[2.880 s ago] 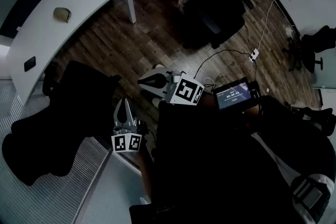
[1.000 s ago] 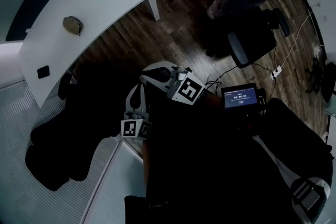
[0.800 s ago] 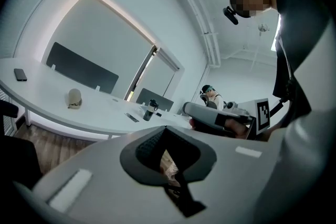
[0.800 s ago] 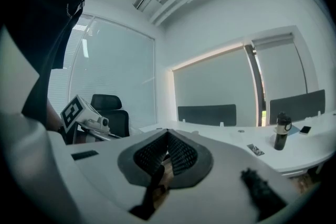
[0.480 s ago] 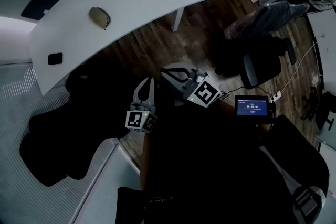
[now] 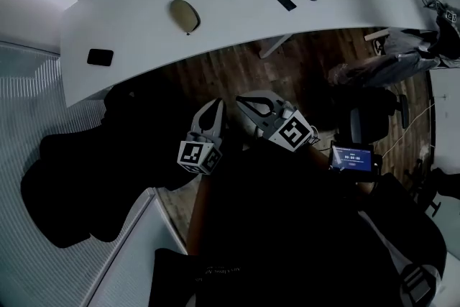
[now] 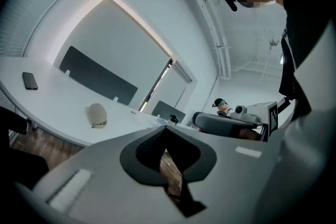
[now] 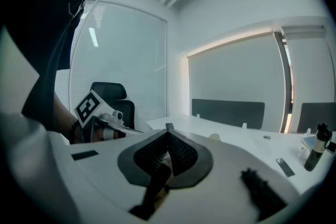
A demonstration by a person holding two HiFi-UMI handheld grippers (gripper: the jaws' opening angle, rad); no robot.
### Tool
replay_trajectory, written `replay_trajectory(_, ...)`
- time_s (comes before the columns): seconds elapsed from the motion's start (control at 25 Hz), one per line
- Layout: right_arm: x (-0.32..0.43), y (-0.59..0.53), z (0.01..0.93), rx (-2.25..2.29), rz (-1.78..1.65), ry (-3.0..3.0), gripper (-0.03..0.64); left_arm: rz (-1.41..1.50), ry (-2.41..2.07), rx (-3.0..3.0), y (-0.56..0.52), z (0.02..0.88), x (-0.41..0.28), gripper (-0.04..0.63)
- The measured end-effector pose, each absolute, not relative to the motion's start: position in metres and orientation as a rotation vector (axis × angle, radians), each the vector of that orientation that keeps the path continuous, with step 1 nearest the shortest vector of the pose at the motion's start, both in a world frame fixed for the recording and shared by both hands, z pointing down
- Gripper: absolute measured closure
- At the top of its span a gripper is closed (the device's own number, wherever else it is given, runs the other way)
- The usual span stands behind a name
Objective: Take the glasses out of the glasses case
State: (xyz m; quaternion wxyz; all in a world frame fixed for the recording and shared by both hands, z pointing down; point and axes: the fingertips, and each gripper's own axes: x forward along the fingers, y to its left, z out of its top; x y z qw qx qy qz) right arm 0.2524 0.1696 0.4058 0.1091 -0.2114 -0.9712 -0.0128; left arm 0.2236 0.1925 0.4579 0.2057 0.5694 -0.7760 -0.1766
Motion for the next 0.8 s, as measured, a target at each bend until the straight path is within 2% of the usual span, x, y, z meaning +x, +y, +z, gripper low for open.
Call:
replay_trajectory(0.48, 0.194, 0.197, 0.41, -0.603, -0.079, -2.842, 0.615, -0.463, -2.139, 1.562, 0.239, 0.478, 0.167, 0.594)
replay_trajectory(0.8, 0.149, 0.182, 0.415, -0.699, -0.06, -2.847, 0.615, -0.477, -2.19, 1.486, 0.228, 0.479, 0.135, 0.593)
